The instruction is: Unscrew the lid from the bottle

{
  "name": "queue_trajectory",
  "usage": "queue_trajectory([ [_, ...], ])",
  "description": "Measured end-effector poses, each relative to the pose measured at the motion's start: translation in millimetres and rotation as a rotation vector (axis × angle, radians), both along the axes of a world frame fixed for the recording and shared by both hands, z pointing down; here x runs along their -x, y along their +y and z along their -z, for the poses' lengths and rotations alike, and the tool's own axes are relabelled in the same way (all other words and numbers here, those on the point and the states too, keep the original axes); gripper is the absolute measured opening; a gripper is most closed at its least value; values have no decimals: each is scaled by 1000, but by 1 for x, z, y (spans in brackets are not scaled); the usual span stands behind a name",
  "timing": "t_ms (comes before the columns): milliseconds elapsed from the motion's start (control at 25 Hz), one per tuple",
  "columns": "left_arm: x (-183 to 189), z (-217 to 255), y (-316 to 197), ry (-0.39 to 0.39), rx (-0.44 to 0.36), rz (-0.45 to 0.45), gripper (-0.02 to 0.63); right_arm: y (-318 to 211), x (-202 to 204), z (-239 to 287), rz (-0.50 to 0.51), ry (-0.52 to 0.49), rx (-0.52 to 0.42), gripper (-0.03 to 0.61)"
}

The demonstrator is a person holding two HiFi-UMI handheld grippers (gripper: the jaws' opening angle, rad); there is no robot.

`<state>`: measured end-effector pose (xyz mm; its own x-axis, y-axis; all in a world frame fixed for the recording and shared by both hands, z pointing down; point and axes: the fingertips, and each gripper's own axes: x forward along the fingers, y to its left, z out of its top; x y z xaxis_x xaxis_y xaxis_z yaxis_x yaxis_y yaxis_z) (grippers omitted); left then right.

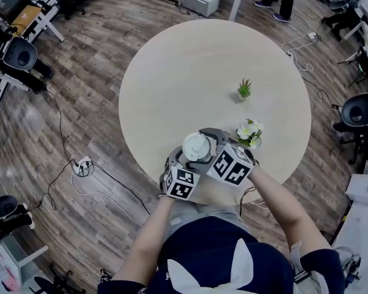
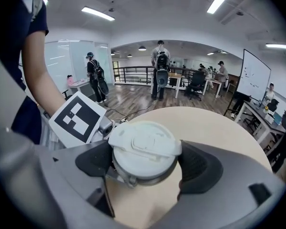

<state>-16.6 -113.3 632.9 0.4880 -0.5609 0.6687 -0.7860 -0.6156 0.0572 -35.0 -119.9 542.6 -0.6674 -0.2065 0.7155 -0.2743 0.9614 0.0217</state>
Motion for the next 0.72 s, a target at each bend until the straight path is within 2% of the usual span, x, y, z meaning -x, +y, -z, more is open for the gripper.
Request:
queue_trajectory([
  [240, 0, -1, -1, 0, 2, -1, 330, 2, -1, -2, 154, 47, 12, 426],
  [400, 0, 0, 0, -1, 5, -1, 330, 4, -1, 0, 212, 53, 12, 425],
  [560, -2, 0, 1, -1, 4, -1, 330, 5, -2, 1, 197, 21, -5, 430],
  [720, 0, 0, 0, -2, 5, 1, 328, 1, -1, 3, 123, -20, -38, 436],
])
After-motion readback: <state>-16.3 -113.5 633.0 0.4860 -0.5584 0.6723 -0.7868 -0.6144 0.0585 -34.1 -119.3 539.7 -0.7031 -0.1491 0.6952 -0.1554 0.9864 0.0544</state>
